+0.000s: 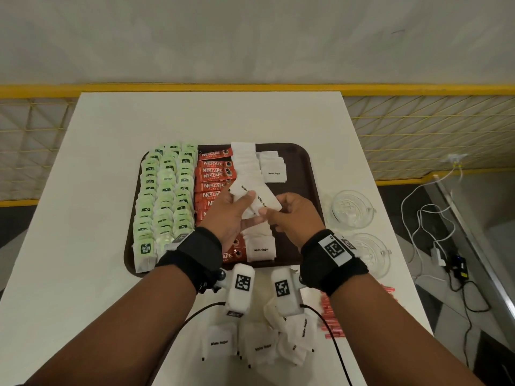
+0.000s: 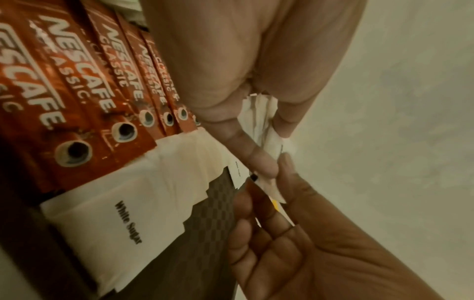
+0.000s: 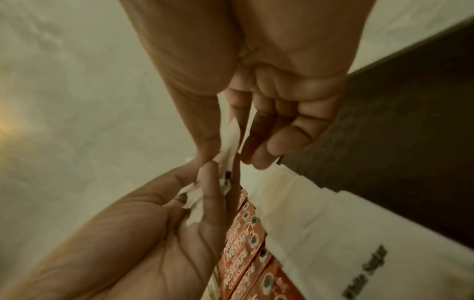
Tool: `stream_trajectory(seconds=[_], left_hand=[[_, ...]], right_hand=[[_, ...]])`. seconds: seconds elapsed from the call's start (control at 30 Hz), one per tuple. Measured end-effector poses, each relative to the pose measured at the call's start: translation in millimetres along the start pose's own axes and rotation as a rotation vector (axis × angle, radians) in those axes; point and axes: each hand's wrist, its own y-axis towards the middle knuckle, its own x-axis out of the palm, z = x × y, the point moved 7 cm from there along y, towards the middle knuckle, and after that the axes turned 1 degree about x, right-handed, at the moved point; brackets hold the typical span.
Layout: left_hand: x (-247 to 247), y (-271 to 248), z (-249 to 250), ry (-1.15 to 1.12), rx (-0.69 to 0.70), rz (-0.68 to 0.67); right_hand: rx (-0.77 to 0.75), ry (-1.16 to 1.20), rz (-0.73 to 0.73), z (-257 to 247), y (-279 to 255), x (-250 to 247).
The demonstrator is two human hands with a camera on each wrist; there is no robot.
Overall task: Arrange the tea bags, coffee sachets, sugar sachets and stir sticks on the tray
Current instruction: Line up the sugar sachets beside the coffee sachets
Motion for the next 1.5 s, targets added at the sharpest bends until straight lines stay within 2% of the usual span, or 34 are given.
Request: stream_trajectory(seconds=[0.17,0.23,0.33,0.47,0.63,0.73,0.9,1.0,1.07,1.1,1.17,1.23,1.27,1.37,1.43,1.5], left_hand=[[-4,11,14,-0.069,0.017,0.015],[-12,15,19,-0.09,0.0,0.039],[-25,19,24,-0.071,-0.028,0.074],[-39,20,24,-0.069,-0.058,0.071],[-48,21,21,-0.081,-0.091,0.04],[-49,21,21,-0.038,-0.079,0.027],[-54,19,18,0.024,-0.07,0.039],[-53,18,17,0.092,-0.04,0.026],[-51,18,18,0.118,-0.018,0.026],[-50,19,19,0.13,-0.007,0.033],[-47,22,19,0.158,0.016,0.043],[-43,25,18,0.191,0.029,0.037],[-40,26,17,0.205,0.031,0.025],[-33,28,13,0.203,0.019,-0.011],[-33,28,10,0.173,-0.009,-0.017],[-36,28,8,0.152,-0.032,-0.004]], right_hand=[[0.085,0.33,0.101,0,16,-3],[0.101,0.364,0.172,-1,29,-13],[0.134,0.152,0.297,7,55,-33],[0.154,-0.151,0.305,19,79,-40],[0.139,-0.192,0.346,19,95,-35],[0.146,-0.216,0.379,21,102,-33],[0.19,-0.407,0.402,16,101,-35],[0.172,-0.411,0.429,7,95,-37],[0.106,-0.402,0.406,-5,89,-32],[0.064,-0.38,0.346,-12,86,-26],[0.006,-0.289,0.145,-28,74,-7],[0.019,-0.213,-0.063,-35,62,13],[0.018,-0.205,-0.12,-36,58,18],[0.016,-0.059,-0.098,-33,57,15],[0.074,0.133,-0.003,-25,62,2],[0.115,0.192,0.111,-17,67,-16]])
